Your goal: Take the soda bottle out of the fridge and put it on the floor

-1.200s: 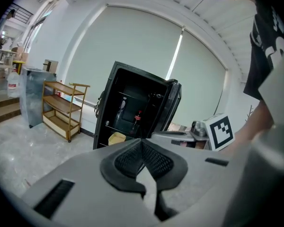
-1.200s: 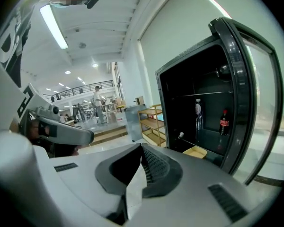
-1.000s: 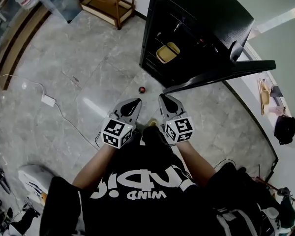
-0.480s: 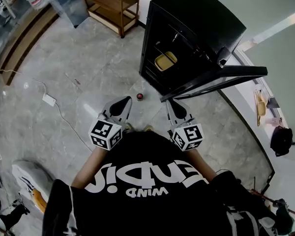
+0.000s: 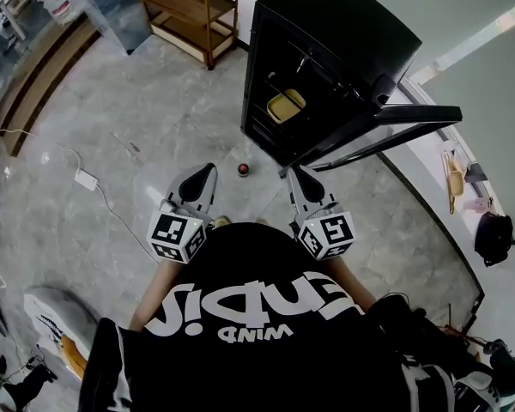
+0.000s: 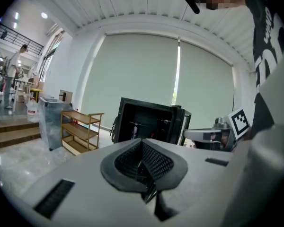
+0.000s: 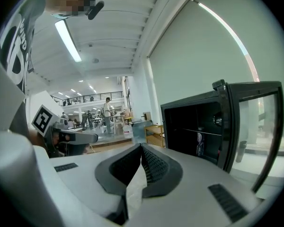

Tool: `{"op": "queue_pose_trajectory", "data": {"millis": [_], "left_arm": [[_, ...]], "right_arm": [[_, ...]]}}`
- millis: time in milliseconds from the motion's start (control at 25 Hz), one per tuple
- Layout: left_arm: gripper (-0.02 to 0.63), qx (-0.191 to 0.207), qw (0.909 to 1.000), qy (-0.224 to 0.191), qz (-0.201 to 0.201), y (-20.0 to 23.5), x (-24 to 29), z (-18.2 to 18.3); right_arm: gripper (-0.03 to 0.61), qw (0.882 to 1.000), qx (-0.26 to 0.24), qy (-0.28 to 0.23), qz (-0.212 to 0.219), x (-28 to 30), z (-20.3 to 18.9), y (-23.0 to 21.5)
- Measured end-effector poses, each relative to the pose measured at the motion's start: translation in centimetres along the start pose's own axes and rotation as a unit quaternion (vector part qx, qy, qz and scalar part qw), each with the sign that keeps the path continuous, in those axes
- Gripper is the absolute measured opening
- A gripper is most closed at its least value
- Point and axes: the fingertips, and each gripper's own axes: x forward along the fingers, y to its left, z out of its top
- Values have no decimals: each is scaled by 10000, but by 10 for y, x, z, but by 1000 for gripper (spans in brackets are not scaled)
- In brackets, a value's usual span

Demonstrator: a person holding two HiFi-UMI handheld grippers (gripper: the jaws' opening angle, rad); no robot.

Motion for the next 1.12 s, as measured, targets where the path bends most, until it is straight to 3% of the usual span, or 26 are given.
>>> {"op": "queue_pose_trajectory", "data": {"millis": [520,1120], "left_arm": [[8,317,9982,-310,400,14,-8,-17],[8,-19,9986,-273,455,7,-14,-32]], "right_arm": [[25,9998,-123,-183,-26,0,-20,8],[25,9990,-85,-163,-417,-20,-24,-3]]}}
